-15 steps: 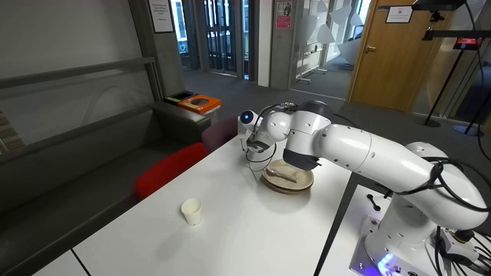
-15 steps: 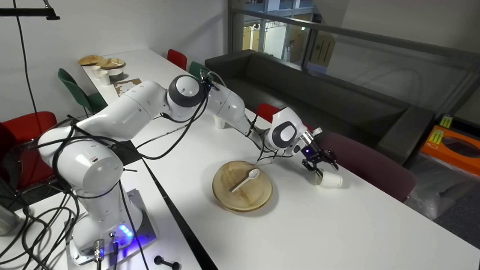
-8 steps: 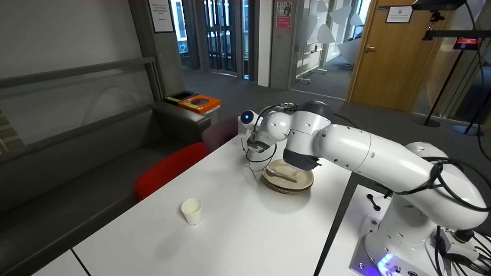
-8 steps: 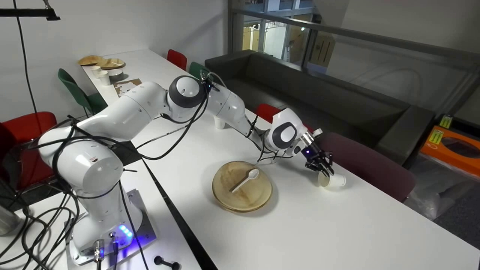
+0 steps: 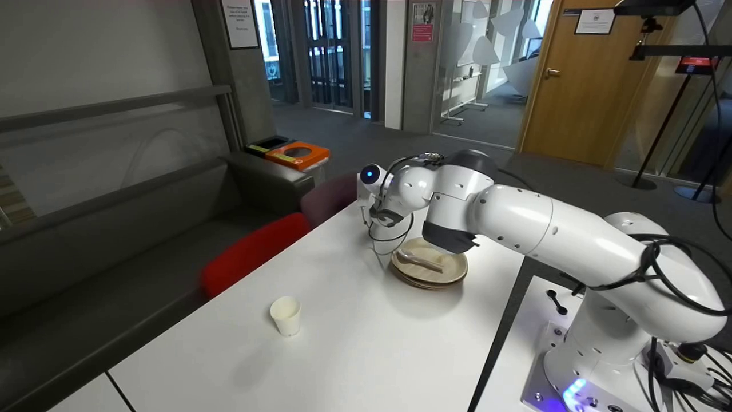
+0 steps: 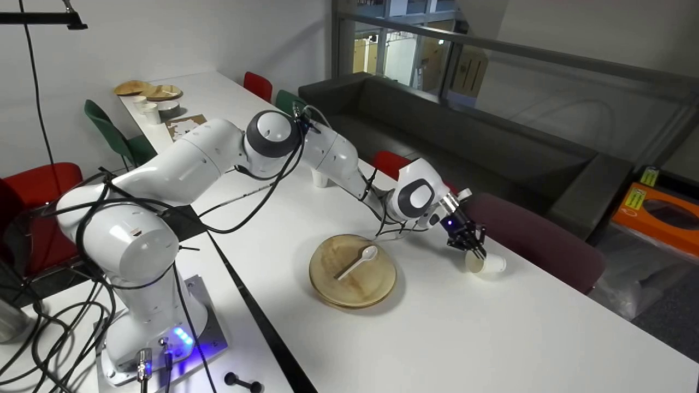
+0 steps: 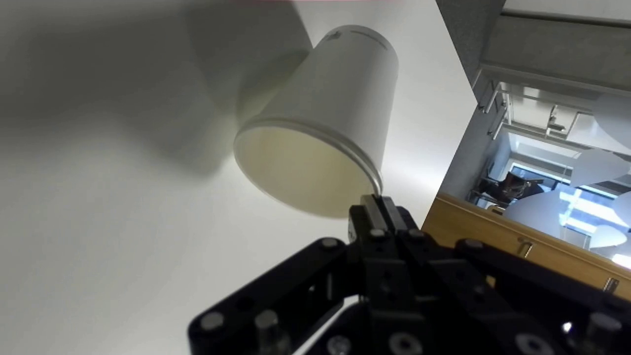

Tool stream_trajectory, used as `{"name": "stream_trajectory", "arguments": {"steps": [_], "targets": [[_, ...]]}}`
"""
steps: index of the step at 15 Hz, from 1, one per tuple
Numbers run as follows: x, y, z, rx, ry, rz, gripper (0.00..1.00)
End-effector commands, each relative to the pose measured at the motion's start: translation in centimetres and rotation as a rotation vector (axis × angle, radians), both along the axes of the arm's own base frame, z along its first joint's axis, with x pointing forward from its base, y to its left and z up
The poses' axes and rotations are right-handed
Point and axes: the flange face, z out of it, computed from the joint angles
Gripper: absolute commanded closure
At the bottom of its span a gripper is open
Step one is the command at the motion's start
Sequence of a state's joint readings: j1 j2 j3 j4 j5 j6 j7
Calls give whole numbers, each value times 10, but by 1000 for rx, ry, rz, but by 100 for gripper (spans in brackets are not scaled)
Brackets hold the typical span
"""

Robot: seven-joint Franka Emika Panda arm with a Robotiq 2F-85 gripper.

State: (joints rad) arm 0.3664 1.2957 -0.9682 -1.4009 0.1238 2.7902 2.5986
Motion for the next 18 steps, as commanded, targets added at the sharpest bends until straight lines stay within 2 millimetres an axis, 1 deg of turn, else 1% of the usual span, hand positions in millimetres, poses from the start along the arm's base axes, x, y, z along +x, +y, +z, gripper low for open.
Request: {"name": "stream_trajectory", "arguments": {"steps": [1, 3, 7, 11, 12, 14, 15, 17, 18], "targets": [[-3, 19, 18, 134, 43, 90, 100], [-10, 37, 22, 198, 53, 162, 100], [-25, 65, 40, 331, 56, 299, 100], [-41, 80, 52, 467, 63, 434, 100], [-46, 82, 51, 504, 81, 465, 100], [-58, 83, 59, 575, 104, 535, 100], [-57, 78, 63, 613, 99, 568, 100], [-67, 74, 75, 681, 104, 648, 100], [-67, 66, 82, 721, 101, 684, 100]]}}
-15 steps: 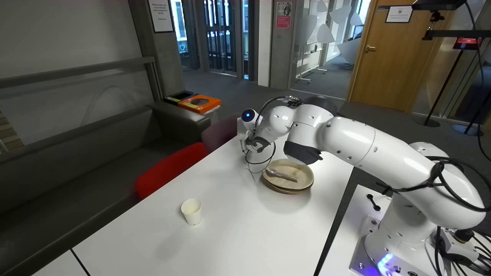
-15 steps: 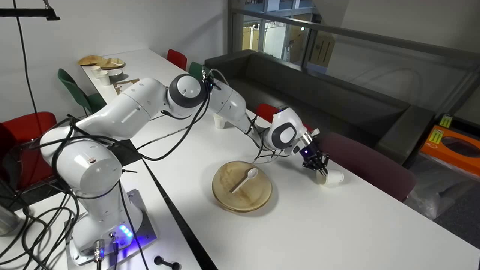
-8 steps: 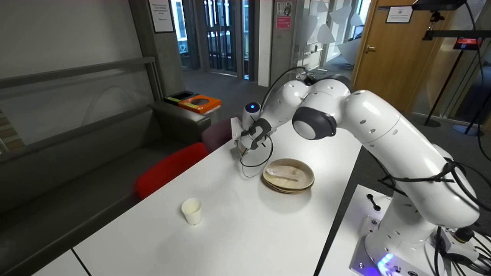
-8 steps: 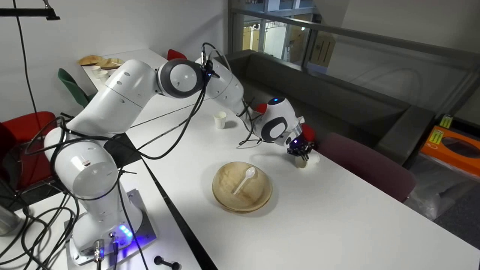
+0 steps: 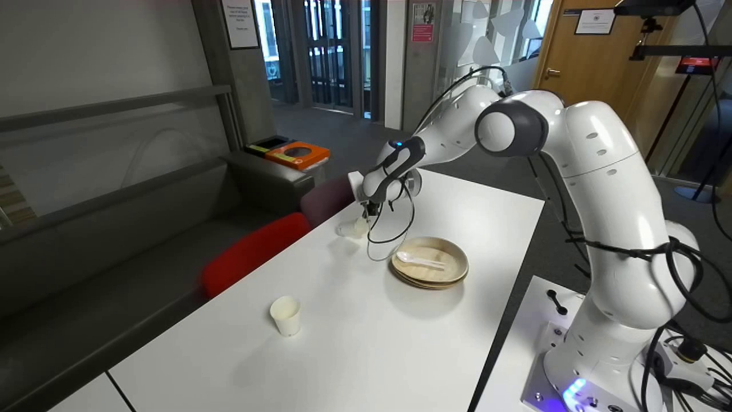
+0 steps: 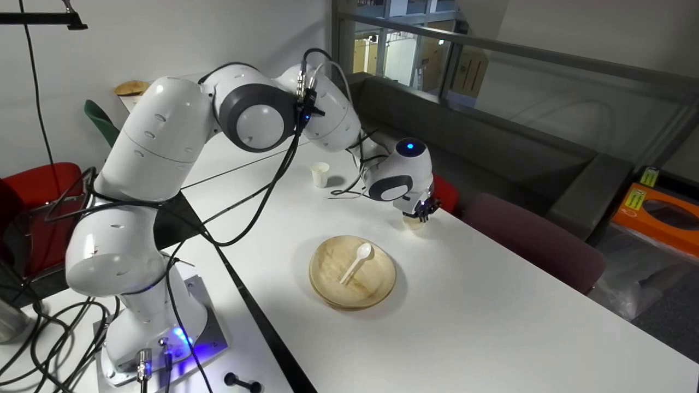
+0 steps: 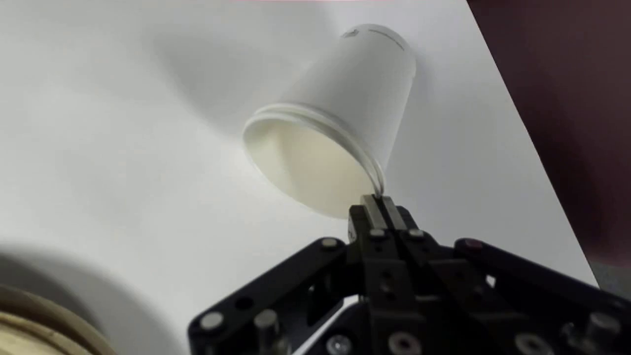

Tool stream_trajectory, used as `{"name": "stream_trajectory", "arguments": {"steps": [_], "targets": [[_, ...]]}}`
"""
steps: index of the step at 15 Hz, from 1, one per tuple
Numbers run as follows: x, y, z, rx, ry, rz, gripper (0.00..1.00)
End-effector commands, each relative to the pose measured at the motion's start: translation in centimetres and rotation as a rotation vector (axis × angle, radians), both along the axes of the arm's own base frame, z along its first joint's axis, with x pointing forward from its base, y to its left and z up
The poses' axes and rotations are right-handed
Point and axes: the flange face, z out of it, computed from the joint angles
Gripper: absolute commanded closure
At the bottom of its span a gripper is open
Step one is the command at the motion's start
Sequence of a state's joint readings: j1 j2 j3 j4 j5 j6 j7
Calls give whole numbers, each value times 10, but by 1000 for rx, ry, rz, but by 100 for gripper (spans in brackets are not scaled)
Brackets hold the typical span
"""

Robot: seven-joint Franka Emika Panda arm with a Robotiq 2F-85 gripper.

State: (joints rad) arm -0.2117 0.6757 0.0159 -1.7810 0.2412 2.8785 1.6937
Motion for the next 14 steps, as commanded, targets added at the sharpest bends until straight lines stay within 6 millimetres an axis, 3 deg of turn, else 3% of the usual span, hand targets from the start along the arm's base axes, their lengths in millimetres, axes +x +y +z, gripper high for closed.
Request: {"name": "stream_trajectory", "arguments": {"steps": [1, 4, 7, 11, 14], "targets": [[-17, -21, 37, 147, 2, 133, 100], [-24, -49, 59, 289, 26, 236, 100], [-43, -64, 48, 362, 226, 275, 100], [-63, -80, 30, 278, 444, 205, 100], [-55, -98, 33, 131, 478, 100, 100]]}}
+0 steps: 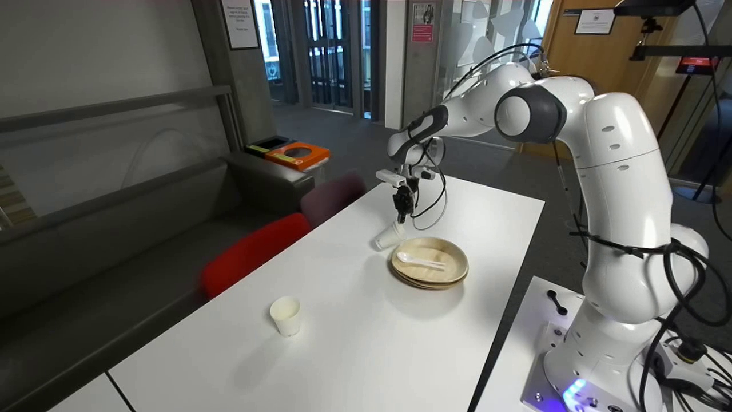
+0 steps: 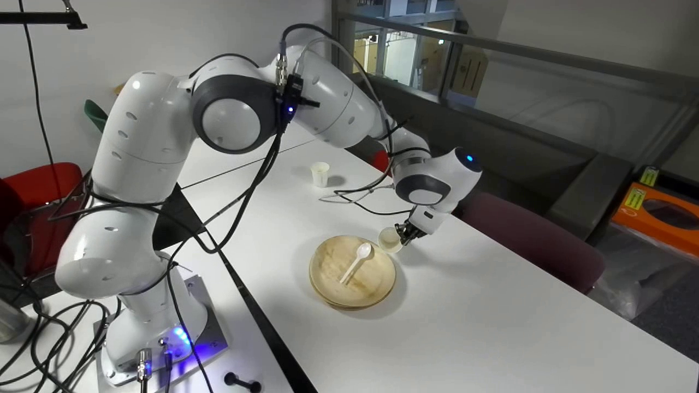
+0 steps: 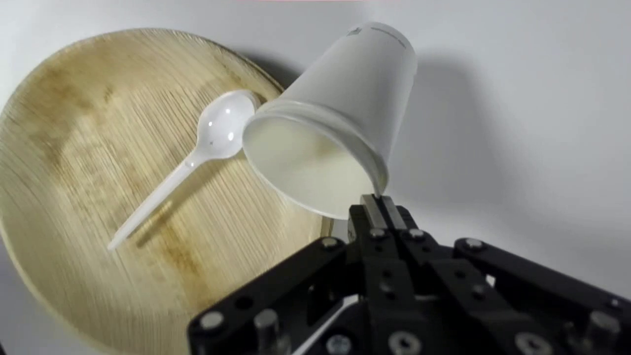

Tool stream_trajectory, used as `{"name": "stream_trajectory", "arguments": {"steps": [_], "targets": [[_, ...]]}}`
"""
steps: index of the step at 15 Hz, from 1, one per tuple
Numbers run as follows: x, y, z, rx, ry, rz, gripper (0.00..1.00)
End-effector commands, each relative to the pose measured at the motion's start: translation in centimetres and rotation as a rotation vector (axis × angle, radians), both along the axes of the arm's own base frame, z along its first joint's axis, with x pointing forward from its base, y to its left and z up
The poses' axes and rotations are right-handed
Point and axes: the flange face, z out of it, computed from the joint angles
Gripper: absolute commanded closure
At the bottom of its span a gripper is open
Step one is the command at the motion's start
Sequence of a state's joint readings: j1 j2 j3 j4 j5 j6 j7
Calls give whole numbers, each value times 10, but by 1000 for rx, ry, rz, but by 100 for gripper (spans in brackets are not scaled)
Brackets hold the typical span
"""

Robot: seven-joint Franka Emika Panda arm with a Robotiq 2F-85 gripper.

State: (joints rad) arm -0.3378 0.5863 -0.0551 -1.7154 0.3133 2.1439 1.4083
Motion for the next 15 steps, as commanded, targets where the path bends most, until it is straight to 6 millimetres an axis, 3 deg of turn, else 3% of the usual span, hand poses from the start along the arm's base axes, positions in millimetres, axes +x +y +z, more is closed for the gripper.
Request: {"name": "stream_trajectory", "arguments": {"steps": [1, 2, 3, 4, 5, 6, 7, 9, 10, 15], "targets": [[11, -16, 23, -187, 22, -73, 100], [7, -14, 30, -235, 89, -75, 100], [1, -7, 39, -121, 131, 65, 100], [9, -12, 36, -293, 150, -54, 100], [2, -7, 46, -214, 233, 63, 100], [0, -2, 57, -152, 204, 131, 100], [1, -1, 58, -221, 308, 131, 100], [17, -13, 68, -363, 248, 35, 100], [10, -10, 75, -365, 341, 85, 100], [13, -9, 101, -376, 366, 129, 100]]}}
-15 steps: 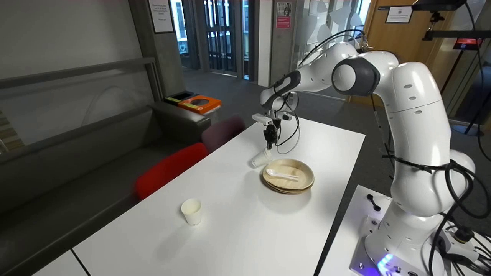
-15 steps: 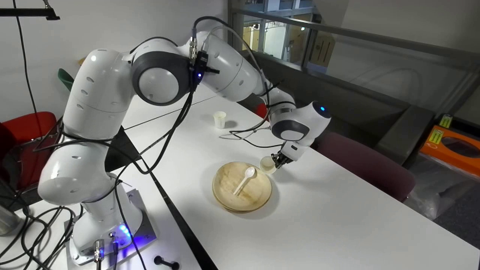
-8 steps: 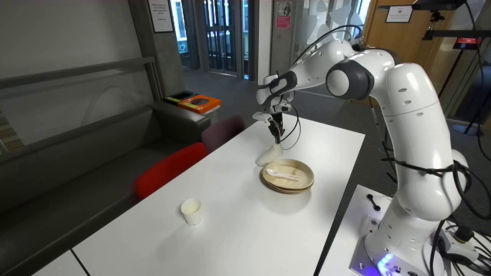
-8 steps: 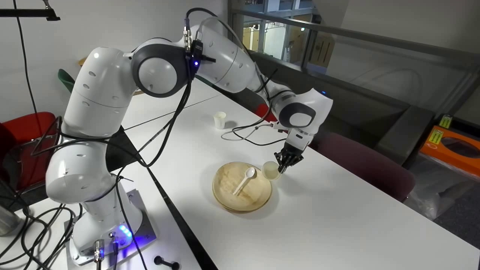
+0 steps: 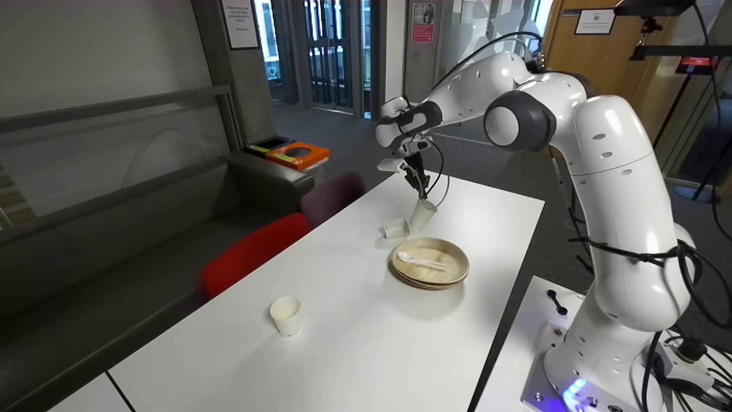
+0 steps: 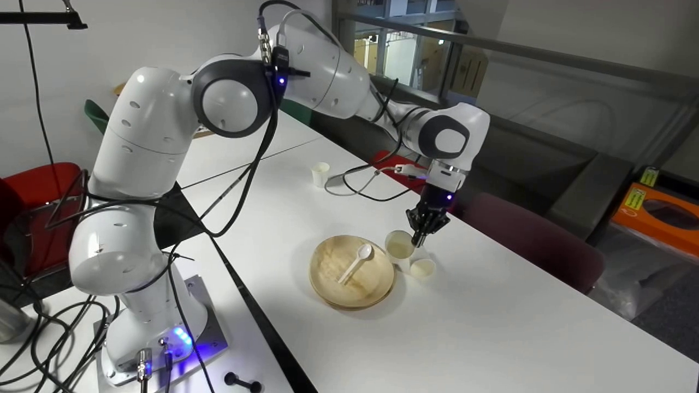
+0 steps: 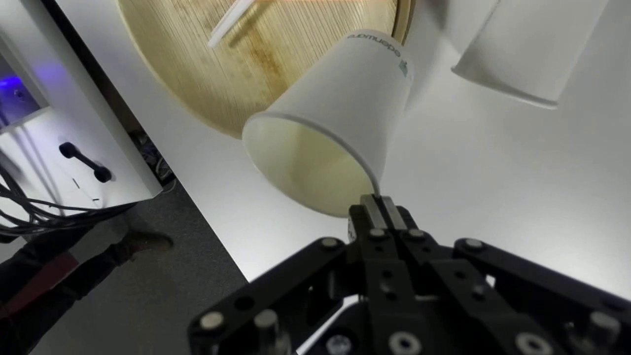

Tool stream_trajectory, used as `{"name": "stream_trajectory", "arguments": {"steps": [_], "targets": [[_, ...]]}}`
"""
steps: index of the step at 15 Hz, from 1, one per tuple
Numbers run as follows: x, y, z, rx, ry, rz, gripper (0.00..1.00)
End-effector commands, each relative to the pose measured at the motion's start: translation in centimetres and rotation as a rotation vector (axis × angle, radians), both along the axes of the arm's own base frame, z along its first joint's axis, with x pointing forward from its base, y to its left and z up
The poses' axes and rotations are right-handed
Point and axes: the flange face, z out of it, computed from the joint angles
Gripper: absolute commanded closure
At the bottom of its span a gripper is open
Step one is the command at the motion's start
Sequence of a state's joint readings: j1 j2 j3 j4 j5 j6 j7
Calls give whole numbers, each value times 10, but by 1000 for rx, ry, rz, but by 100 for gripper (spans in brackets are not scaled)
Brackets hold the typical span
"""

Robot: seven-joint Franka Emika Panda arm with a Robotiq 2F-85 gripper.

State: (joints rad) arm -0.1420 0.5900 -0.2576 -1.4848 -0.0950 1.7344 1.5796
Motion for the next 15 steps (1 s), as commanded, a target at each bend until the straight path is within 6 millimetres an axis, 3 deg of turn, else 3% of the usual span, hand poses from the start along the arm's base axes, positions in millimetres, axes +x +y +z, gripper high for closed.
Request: {"name": "stream_trajectory", "arguments": {"steps": [1, 3, 9, 15], "targets": [[5, -2, 24, -34, 14, 18, 100], [7, -2, 30, -31, -4, 24, 100], [37, -19, 48, -172, -311, -140, 100], [46, -41, 43, -252, -407, -323, 100]]}}
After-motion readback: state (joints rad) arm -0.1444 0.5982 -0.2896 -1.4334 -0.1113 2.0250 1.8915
